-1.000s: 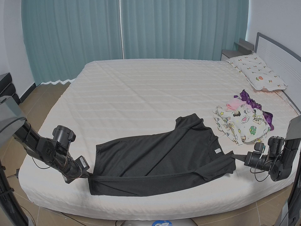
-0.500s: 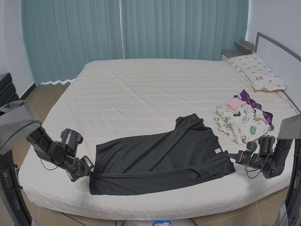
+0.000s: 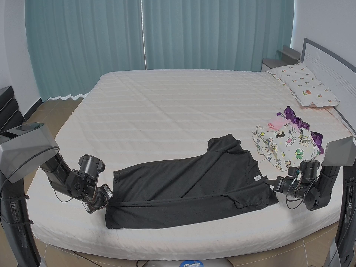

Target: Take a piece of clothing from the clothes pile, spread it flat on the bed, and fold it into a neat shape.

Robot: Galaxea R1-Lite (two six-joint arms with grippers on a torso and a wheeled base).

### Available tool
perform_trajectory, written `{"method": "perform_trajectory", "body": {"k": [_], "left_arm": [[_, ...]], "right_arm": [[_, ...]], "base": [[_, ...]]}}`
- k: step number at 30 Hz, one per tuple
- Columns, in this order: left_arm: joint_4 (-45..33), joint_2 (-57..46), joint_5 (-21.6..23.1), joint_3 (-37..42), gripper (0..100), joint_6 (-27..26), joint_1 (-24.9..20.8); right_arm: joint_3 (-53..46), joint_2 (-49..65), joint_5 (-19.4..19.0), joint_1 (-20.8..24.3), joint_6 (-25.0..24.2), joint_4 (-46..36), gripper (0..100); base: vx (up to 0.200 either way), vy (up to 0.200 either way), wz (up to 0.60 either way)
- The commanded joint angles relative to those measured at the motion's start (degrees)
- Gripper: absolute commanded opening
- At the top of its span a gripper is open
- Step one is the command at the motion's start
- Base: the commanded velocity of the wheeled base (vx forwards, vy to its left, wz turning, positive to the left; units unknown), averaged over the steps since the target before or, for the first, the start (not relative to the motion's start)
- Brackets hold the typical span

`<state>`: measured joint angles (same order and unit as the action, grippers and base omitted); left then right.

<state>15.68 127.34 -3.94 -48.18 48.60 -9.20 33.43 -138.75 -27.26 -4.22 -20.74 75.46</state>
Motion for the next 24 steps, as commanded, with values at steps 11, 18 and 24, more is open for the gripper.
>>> {"method": "perform_trajectory", "body": {"k": [11,18,24], "left_arm": [[0.49,1.42,-0.11,-0.51,0,0.18,-1.43],[0.49,0.80,0.07,-0.43,100,2.81,-1.78],[0.58,-1.92,2.71,0.98,100,3.87,-0.46]], "right_arm": [[1.11,-1.96,1.51,1.58,-0.09,-0.23,0],[1.29,-1.61,2.65,1.58,-0.27,-1.19,100],[0.94,0.15,2.91,0.88,-3.08,-0.58,100]], "base": [[0.000,0.000,0.00],[0.000,0.000,0.00],[0.000,0.000,0.00]]}}
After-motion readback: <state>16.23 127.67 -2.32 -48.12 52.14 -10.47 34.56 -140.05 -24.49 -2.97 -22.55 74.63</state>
